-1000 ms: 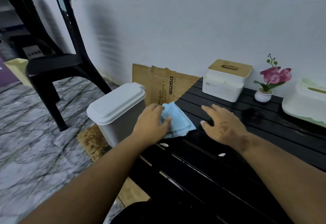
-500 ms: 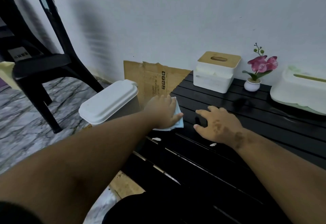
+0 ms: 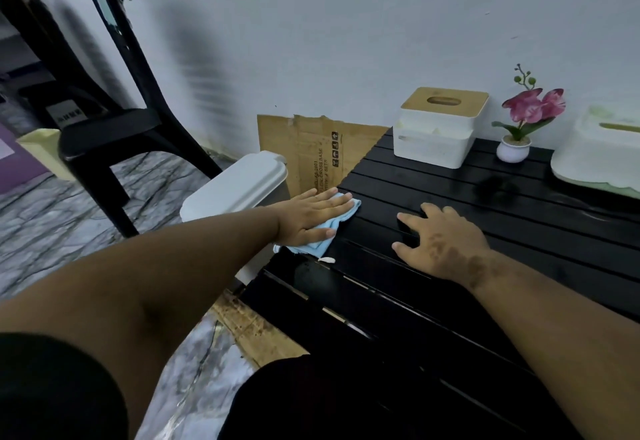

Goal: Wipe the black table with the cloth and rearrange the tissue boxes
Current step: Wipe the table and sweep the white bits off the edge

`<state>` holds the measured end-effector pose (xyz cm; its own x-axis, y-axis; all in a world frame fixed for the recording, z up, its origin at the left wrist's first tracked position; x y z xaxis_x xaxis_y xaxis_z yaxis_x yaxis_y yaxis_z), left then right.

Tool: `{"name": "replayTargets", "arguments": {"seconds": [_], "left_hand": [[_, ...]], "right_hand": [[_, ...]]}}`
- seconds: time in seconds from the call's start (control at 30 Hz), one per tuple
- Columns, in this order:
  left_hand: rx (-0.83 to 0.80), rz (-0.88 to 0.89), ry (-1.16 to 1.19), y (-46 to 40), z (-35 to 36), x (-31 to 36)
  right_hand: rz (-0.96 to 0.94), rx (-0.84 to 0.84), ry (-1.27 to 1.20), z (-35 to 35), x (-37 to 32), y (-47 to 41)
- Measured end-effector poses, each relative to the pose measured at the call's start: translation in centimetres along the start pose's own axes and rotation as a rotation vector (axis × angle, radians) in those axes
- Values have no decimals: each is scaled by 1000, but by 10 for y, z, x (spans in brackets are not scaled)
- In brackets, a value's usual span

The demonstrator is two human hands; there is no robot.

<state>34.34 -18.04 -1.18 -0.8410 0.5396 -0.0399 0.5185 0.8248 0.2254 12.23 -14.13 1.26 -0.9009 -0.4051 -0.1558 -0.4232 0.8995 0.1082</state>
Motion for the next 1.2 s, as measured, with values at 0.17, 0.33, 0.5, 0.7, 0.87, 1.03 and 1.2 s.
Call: {"name": "replayTargets", "arguments": {"seconds": [0.17, 0.33, 0.5, 0.7, 0.87, 1.03, 1.2], "left_hand": [[11, -5, 71, 45, 9, -1], [56, -45, 130, 77, 19, 15], [83, -128, 70, 80, 20, 40], [114, -108, 63, 72, 15, 97], [151, -65, 47, 61, 13, 143], [146, -62, 54, 67, 14, 120], [99, -246, 55, 94, 22, 44]], "right_hand": [[-8, 1, -8, 1, 2, 1], [-19, 1, 0, 0, 0, 2], [-44, -26, -30, -7, 0, 9], [-41, 83, -45, -26, -8, 70], [78, -22, -19, 3, -24, 134], [69, -15, 18, 14, -23, 141], [54, -5, 23, 15, -23, 140]]}}
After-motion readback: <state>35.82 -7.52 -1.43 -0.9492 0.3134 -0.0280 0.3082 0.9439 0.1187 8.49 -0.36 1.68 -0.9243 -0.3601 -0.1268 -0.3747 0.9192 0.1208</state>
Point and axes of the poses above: each hand's wrist, its own y-axis away from the middle knuckle, its own z-axis out of the palm, x = y × z, the point moved 8 cm from there along -y, towards the middle knuckle, and after that the axes turned 10 degrees about -z, right-handed, at the moved point
